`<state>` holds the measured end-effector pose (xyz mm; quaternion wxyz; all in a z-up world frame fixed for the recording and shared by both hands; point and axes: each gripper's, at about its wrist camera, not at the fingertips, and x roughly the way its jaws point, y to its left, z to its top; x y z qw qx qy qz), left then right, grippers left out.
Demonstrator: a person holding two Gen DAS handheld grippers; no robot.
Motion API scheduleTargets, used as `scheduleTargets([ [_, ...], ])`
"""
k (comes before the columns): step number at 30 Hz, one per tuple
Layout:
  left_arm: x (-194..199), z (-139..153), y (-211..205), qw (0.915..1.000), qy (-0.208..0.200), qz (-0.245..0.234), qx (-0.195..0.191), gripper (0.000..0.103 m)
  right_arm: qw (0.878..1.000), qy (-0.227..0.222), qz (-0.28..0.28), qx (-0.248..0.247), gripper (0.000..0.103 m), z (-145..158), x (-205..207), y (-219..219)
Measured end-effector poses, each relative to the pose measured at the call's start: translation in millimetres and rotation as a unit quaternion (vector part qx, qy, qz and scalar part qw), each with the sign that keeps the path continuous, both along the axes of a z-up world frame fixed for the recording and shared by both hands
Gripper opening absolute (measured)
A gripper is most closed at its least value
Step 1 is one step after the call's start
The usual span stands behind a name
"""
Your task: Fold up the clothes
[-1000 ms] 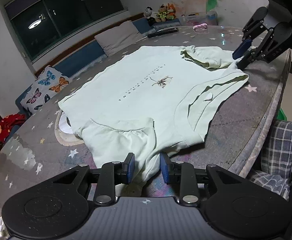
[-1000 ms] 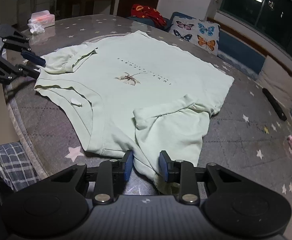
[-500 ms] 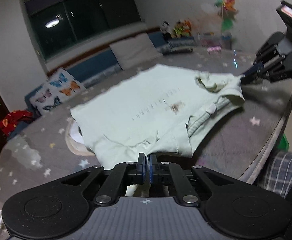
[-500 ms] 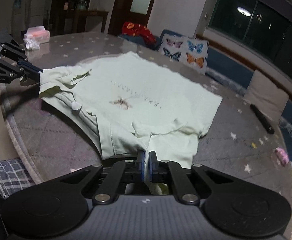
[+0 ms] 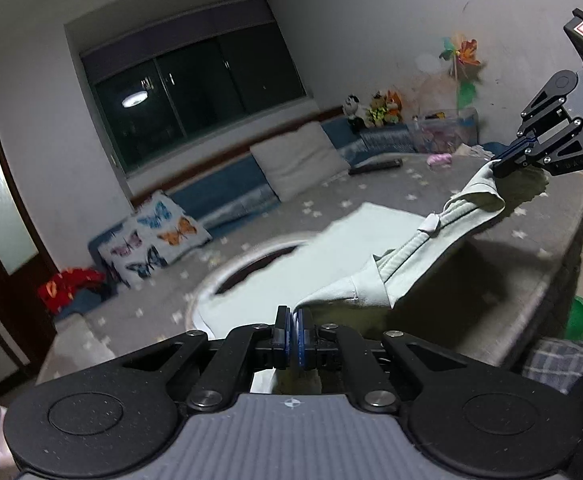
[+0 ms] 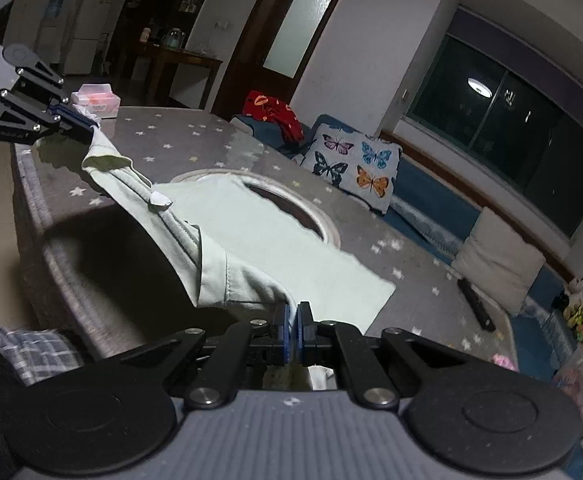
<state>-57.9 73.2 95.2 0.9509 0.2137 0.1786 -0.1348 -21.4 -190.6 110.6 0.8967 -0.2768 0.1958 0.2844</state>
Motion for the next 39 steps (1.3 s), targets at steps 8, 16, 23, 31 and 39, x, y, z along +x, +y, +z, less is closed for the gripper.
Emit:
scheduleTargets([
  [8, 84, 16, 9, 0.9998, -0.016, 0.006, 0.004, 0.004, 1.0, 0.005, 0.0, 0.003, 0.003, 22, 85, 17],
  [16, 191, 3, 18, 0.9991, 0.039, 0.008, 0.017, 0.004, 0.998, 0.059, -0.006, -0.006, 0.003, 12, 191, 36],
  [23, 276, -37, 27, 0.9936, 0.109, 0.017, 0.021, 0.003, 0.994, 0.106, -0.01, -0.023, 0.003, -24, 269, 54],
  [31, 334, -75, 39, 0.9872, 0.154, 0.04, -0.007, 0.003, 0.989, 0.147, -0.032, -0.003, 0.003, -70, 327, 59],
  [39, 351, -85, 45, 0.9842, 0.167, 0.054, -0.021, 0.003, 0.979, 0.177, -0.072, 0.076, 0.01, -85, 353, 43],
])
